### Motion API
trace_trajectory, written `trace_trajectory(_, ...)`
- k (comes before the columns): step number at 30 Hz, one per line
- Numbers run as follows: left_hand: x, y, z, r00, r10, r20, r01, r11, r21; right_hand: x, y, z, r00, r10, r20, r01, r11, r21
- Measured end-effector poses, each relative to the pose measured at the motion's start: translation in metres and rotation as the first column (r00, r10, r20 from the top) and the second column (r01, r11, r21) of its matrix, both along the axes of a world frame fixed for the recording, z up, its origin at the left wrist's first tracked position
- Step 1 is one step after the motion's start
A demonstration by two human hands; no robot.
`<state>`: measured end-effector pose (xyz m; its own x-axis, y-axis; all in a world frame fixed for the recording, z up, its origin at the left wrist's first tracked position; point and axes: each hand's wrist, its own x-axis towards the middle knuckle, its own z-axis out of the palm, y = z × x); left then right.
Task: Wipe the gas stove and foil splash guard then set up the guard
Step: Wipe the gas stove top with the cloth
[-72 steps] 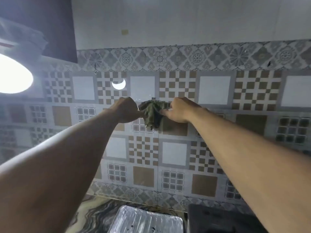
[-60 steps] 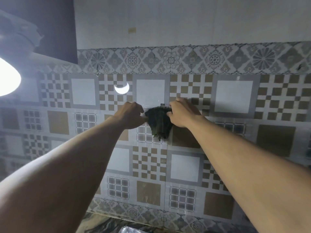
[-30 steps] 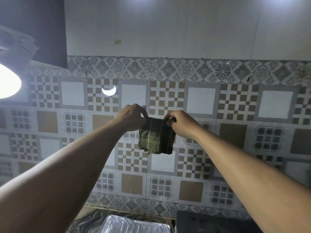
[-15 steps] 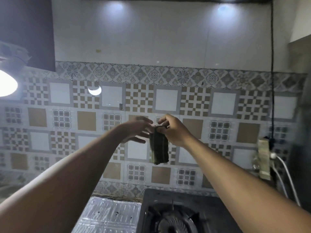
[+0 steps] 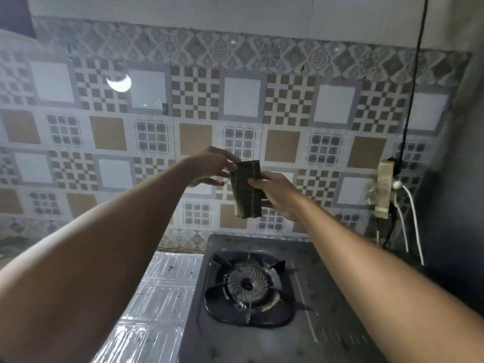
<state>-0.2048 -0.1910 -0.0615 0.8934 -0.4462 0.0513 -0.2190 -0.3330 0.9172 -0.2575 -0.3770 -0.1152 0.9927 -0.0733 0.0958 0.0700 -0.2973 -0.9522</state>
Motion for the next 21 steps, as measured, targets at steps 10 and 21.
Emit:
trace_trajectory(10,0.079,0.001,-0.113,0.975,0.026,0.221,-0.115,0.910,0.399,0.061,0.000,-0.067,0.958,-0.283,0.042,0.262,0.812,-0.521)
trace_trajectory(21,0.126,0.008,-0.234,0.956,-0.147,0.253,-0.074,0.715,0.696,0.128,0.013,-0.155,0.975,-0.216,0.051,0.120,0.320,-0.940)
